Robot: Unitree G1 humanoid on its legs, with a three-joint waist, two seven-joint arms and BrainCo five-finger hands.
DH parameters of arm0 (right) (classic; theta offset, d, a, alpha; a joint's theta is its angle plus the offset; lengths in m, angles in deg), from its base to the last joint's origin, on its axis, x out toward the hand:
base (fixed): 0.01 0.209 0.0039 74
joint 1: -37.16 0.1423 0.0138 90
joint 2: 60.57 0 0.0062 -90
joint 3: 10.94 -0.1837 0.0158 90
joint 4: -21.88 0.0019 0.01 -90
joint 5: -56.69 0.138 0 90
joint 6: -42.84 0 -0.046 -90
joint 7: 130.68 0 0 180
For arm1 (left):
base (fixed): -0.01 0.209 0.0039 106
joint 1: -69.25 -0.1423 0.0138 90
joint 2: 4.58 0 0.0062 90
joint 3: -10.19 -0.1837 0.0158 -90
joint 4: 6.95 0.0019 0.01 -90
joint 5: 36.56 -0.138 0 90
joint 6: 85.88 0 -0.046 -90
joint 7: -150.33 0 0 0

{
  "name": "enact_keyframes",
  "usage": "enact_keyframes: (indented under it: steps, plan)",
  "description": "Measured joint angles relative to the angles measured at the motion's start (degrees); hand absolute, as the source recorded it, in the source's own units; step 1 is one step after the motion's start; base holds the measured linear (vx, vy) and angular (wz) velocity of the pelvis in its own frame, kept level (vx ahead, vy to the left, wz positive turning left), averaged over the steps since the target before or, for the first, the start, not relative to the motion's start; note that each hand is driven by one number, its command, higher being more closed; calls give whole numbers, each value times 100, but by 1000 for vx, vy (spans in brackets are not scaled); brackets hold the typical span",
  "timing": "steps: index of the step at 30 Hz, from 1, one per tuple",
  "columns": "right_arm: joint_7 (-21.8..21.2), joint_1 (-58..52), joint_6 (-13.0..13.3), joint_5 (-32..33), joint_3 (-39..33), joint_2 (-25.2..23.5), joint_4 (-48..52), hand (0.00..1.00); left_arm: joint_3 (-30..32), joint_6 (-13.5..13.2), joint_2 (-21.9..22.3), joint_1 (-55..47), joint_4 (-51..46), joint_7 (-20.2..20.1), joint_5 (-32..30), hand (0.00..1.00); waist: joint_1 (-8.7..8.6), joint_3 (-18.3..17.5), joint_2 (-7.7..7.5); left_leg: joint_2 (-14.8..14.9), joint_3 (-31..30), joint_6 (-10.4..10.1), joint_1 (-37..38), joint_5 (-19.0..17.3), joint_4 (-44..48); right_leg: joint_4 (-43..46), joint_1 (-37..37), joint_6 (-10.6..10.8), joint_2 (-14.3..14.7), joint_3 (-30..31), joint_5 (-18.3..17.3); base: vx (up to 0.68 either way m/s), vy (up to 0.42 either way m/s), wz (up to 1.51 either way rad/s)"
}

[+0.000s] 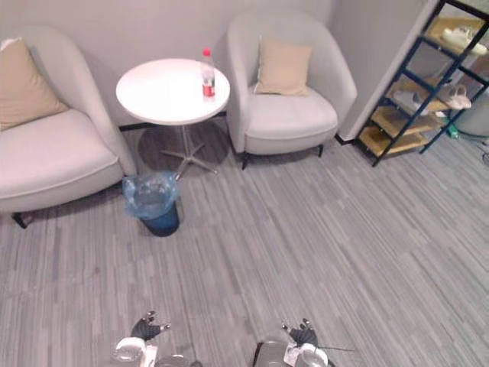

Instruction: Gather rubbish on tea table into small bin, then transfer packed bag to large trash can.

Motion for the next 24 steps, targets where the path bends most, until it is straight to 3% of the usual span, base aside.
enact_keyframes:
  steps: [1, 2, 3, 4, 6, 7, 9, 10, 11, 14, 15, 16, 17, 18, 20, 22, 23, 24]
  plan:
    - [0, -9, 0, -2, 1, 11, -41, 0, -7, 0, 5, -4, 49, 0, 1, 0, -16, -1, -3, 1, -41, -121, 51, -1, -22, -462, 25, -65, 87, 36, 328, 356, -199, 43]
    - [-7, -46, 4, 18, -9, 19, -136, 0, -23, 3, -11, -33, 76, -1, 2, 0, -24, -28, -92, -89, -225, -312, 182, -65, -32, -1028, 50, -310, 121, 132, 1266, 389, -213, 26]
    - [-30, 6, 10, 26, -110, 162, -138, 0, 43, 6, 185, -35, 176, 4, 25, 0, -22, -19, 223, 138, -400, -457, 317, -134, -32, -752, 128, -369, 268, 12, 1084, 544, -307, 26]
    - [-38, -1, 7, 11, -123, 245, -158, 0, 116, -3, 294, -49, 177, 0, 21, 0, -23, -68, 374, 252, -504, -586, 311, -58, 125, -731, 221, -392, 313, -53, 772, 382, -221, 13]
    - [-42, 7, 7, 26, -215, 235, -144, 0, 295, 1, 401, -55, 174, 1, 18, 0, -17, -24, 484, 369, -605, -616, 168, -43, 659, -718, 384, -474, 387, -123, 615, 351, -250, 13]
    - [-38, -8, 10, 43, -199, 189, -100, 0, 638, 8, 454, -64, 77, -8, 0, 0, -24, 22, 484, 634, -804, -749, -543, 197, 2433, -819, 697, -540, 487, -184, 417, 391, -305, 13]
    - [-25, -49, 14, 54, -119, 205, -94, 0, 788, 7, 488, -91, -60, -6, 0, 0, 25, 88, 466, 902, -923, -704, -1078, 293, 3667, -927, 1005, -622, 602, -229, 295, 295, -186, 1]
    - [21, -84, 10, 78, -27, 193, -94, 0, 940, -10, 492, -112, -251, -2, 4, 0, 89, 149, 414, 1131, -855, -635, -1631, 195, 4670, -1057, 1510, -742, 697, -245, 42, 296, -124, -4]
    - [30, -90, 10, 88, 5, 185, -94, 0, 937, -12, 483, -112, -284, 0, 3, 0, 100, 154, 395, 1133, -820, -618, -1736, 171, 4745, -1120, 1638, -742, 709, -248, 9, 345, -135, 1]
    - [81, -131, 9, 181, 2, 133, -89, 0, 931, -80, 511, -145, -461, 4, 3, 0, 164, 146, 315, 982, -295, -496, -2310, 57, 3671, -1653, 2145, -595, 699, -249, -20, 290, -45, -2]
    - [86, -126, 10, 185, -4, 139, -100, 0, 922, -102, 493, -120, -474, 4, 2, 0, 233, 151, 314, 720, -132, -469, -2408, 107, 2531, -1854, 2271, -522, 672, -211, -4, 291, 43, -15]
    - [88, -117, 4, 186, -62, 130, -129, 0, 913, -104, 501, -94, -454, 5, 11, 0, 280, 144, 309, 500, -144, -476, -2378, 321, 1647, -1959, 2346, -436, 649, -184, 19, 403, 79, -27]
    - [103, -102, 3, 183, -132, 117, -138, 0, 912, -103, 532, -71, -447, 8, 41, 0, 346, 135, 318, 252, -211, -391, -2283, 806, 614, -2095, 2444, -346, 655, -101, 1, 442, 109, -53]
    - [108, -74, 0, 172, -162, 90, -172, 0, 908, -110, 531, -74, -420, 6, 90, 0, 421, 116, 223, 61, -406, -163, -2149, 1416, 389, -2186, 2557, -228, 628, 125, -67, 478, 116, -46]
    - [101, -18, 3, 148, -161, -108, -175, 0, 889, -90, 372, -25, -388, 1, 88, 0, 321, 26, -44, -145, -296, -20, -2109, 1173, 516, -2188, 2676, -124, 378, 254, -82, 559, 111, -22]
    - [68, -18, 0, 74, -157, -155, -172, 0, 775, -95, 308, -24, -349, 2, 92, 0, 386, -34, -134, -158, -116, -11, -1957, 822, 644, -1458, 2428, -89, 262, 498, -85, 516, 132, -31]
    - [64, -21, 1, 45, -156, -149, -152, 0, 674, -88, 269, -24, -307, 2, 93, 0, 376, -32, -129, -198, -84, -3, -1698, 642, 584, -460, 2114, 129, 164, 541, -32, 556, 172, -14]
    - [53, -60, 0, 40, -153, -149, -129, 0, 552, -68, 227, -21, -213, -2, 95, 0, 316, -29, -125, -279, -114, 27, -1348, 460, 492, 903, 1649, 573, -46, 558, 271, 549, 155, -3]
